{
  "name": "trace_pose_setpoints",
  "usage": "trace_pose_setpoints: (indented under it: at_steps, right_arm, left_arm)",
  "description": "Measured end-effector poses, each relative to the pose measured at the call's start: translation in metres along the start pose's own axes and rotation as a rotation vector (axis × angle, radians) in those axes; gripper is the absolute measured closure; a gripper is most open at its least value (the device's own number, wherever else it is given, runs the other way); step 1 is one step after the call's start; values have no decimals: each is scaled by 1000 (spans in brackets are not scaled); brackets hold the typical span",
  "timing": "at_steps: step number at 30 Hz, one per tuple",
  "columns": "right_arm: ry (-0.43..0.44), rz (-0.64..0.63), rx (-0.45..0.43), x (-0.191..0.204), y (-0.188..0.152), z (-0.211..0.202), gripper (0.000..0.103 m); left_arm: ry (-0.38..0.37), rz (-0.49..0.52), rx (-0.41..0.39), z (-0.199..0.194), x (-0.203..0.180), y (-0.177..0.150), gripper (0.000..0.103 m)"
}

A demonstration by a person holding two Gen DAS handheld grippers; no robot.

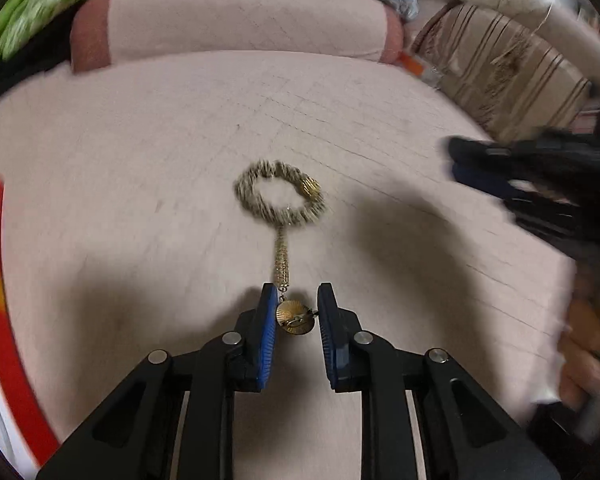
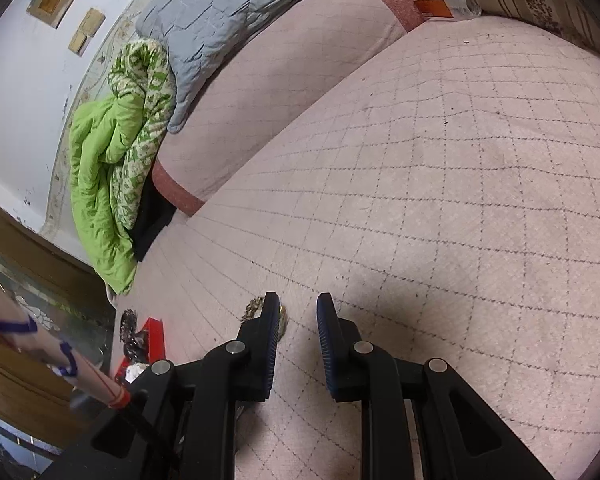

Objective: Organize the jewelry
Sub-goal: 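Grasp the gold charm bracelet with the right gripper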

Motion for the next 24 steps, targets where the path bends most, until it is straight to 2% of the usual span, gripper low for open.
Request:
trace_pose_setpoints:
  at_steps: [1, 3, 6, 11, 17, 21, 22, 24]
  right_arm:
    - [0, -9, 10, 2, -2, 3, 82]
    - [4, -32, 40, 9, -9, 12, 82]
    - [20, -84, 98, 25, -24, 29, 82]
    - [-2, -165, 137, 42, -38, 55, 82]
    - [-101, -262, 171, 45, -42, 92, 82]
    - [-198, -398, 178, 49, -45, 107, 82]
    - [-231, -438, 177, 50, -45, 109, 90]
    - [-255, -461, 171, 49, -43, 109, 94]
  left_arm:
    - [-23, 16, -50, -22, -2, -5, 83]
    - [-31, 25, -93, -42, 0, -11, 83]
    - [-60, -18, -96, -52, 8, -19, 83]
    - [-36, -43, -109, -50, 22, -18, 83]
    - [10, -5, -127, -52, 23, -16, 83]
    - [11, -4, -125, -52, 27, -16, 83]
    - [7, -9, -133, -53, 29, -15, 83]
    - [1, -11, -148, -57, 29, -13, 83]
Point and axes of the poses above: each gripper's, at about its wrist camera, not at the fingertips, and z roughly the way its jaws point, x to its left, y to its top, the point moved 7 cm from there along z, roughly the way its jaws point, and after that the axes turned 1 degree about -x, right-handed, at the moved point
